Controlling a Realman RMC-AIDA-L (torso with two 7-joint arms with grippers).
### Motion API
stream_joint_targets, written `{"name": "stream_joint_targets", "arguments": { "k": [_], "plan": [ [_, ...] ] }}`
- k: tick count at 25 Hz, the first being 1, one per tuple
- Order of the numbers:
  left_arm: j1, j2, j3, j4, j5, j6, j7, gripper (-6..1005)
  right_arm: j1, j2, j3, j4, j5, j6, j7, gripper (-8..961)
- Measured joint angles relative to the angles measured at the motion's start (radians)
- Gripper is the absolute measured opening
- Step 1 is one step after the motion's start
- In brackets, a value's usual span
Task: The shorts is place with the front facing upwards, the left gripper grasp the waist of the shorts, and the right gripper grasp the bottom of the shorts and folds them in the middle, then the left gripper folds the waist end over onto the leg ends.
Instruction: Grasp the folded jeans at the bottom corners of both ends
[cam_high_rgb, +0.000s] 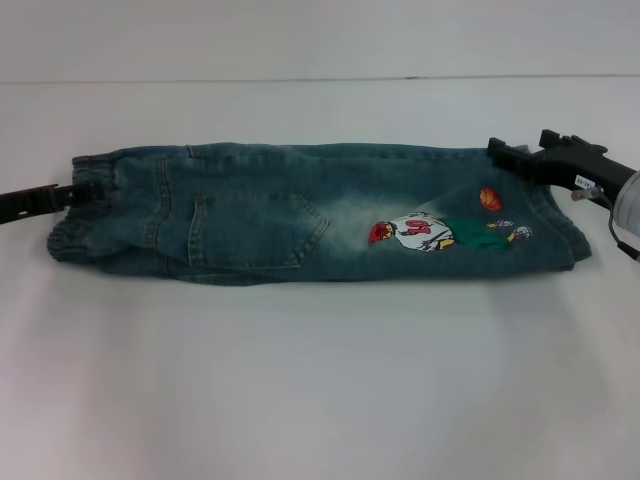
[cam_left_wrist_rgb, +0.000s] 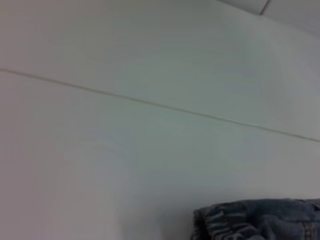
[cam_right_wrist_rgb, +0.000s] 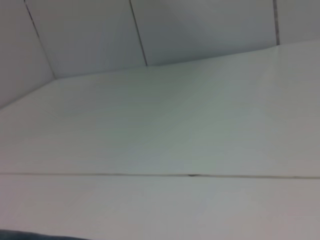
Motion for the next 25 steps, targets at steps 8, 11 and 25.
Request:
{"name": "stream_joint_targets", "arguments": {
  "k": [8,11,25],
  "plan": [
    [0.017,0.076,-0.086,0.041,-0.027,0.336,-0.03,892,-0.09,-0.036,-0.04,-0.148,-0.006,-0.348,0.218,955],
    [0.03,0.087,-0.124,0.08,-0.047,0.504,0.006,885,-0.128,-0.071,-0.069,-0.217,-0.007,-0.543,0.315,956],
    [0.064,0.084,-0.118,0.138,-0.038,0.629,0.021,854,-0.195,-0.104,-0.207,-0.458,-0.275,-1.094,0.429,955]
  ]
}}
